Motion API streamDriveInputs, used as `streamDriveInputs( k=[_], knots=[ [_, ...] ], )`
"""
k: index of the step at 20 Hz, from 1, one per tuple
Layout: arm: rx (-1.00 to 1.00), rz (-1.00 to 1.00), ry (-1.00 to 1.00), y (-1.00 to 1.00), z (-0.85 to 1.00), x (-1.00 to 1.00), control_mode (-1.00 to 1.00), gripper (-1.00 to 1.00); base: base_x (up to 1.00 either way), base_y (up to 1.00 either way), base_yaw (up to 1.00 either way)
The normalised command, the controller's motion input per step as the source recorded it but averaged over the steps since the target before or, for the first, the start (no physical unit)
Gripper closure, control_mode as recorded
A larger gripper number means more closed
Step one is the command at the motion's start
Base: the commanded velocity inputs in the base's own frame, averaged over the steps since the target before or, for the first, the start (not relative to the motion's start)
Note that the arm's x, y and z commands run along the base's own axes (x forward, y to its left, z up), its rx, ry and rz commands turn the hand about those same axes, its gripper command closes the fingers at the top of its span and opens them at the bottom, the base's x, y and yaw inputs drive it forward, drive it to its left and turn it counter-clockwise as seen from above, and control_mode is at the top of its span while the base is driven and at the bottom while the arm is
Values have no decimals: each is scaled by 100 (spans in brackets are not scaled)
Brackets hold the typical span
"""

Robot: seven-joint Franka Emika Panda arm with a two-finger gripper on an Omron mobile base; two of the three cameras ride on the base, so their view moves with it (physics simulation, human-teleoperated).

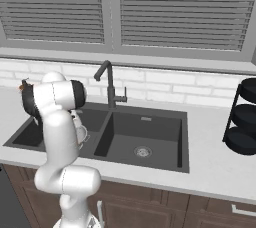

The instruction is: Put the colander in the sink, put the apple, peach in the colander, and turn on the sink faucet and pour water over the colander.

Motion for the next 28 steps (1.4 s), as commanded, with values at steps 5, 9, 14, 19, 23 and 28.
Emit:
streamDriveInputs(
  k=[5, 9, 14, 19, 23, 28],
  knots=[
    [0, 0, 0, 0, -11, 0, -100, 100, 0, 0, 0],
    [0, 0, 0, 0, -1, 17, -100, 100, 0, 0, 0],
    [0, 0, 0, 0, -19, 19, -100, 100, 0, 0, 0],
    [0, 0, 0, 0, -29, 7, -100, 100, 0, 0, 0],
    [0, 0, 0, 3, -12, 6, -100, -100, 0, 0, 0],
    [0, 0, 1, 0, 1, 0, -100, -100, 0, 0, 0]
  ],
)
